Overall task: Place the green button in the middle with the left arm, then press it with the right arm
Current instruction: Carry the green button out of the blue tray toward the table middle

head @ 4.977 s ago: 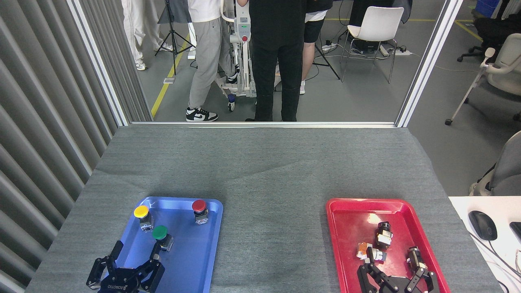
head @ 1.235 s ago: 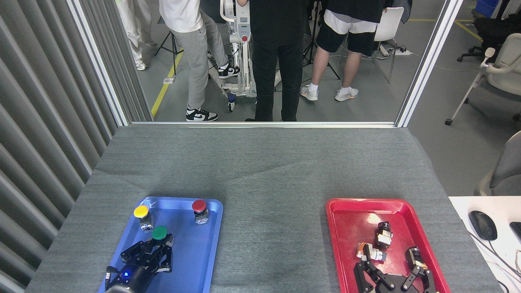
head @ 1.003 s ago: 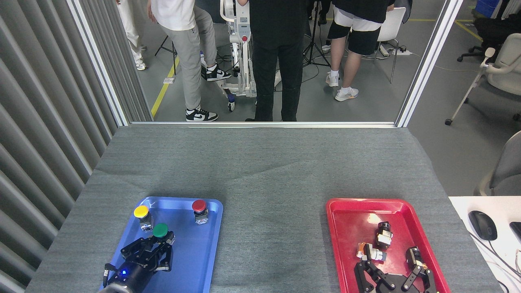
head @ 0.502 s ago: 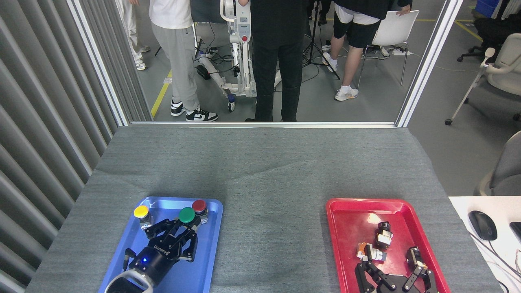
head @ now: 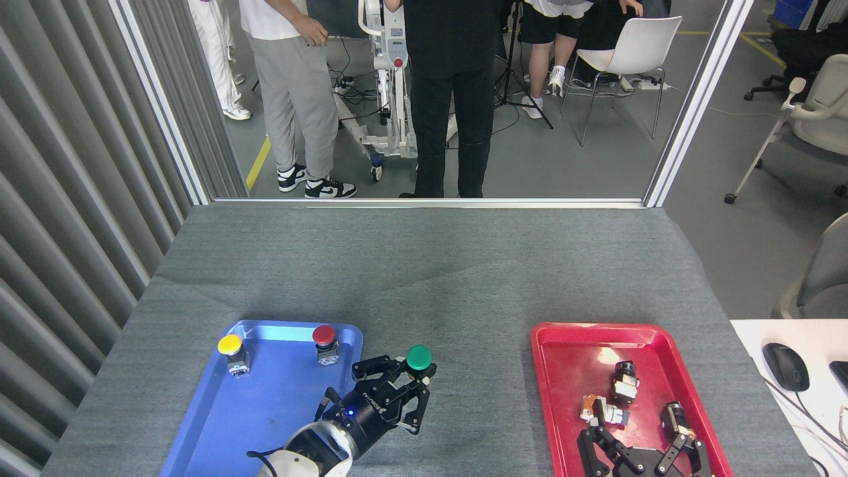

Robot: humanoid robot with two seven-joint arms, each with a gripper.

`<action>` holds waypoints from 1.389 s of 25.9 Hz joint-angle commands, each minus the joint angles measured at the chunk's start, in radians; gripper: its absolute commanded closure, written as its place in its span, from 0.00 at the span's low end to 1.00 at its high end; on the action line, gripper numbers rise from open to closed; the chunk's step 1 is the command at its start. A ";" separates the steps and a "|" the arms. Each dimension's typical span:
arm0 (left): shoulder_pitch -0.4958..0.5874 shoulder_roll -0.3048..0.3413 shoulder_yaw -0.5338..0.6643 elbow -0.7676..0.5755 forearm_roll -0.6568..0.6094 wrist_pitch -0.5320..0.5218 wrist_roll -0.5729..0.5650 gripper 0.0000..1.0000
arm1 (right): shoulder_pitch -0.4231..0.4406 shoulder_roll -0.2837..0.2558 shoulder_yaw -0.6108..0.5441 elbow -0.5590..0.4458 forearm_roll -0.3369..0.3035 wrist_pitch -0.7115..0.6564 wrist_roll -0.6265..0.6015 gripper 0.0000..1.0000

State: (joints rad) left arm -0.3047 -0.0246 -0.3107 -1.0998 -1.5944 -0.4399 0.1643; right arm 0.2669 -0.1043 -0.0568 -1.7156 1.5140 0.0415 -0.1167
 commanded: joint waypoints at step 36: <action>-0.033 -0.080 -0.045 0.216 -0.036 0.150 0.027 0.40 | 0.002 0.006 0.002 0.014 0.000 0.000 0.000 0.00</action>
State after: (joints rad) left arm -0.3378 -0.0995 -0.3561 -0.8848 -1.6326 -0.2916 0.1836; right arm 0.2685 -0.0987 -0.0552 -1.7012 1.5133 0.0415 -0.1172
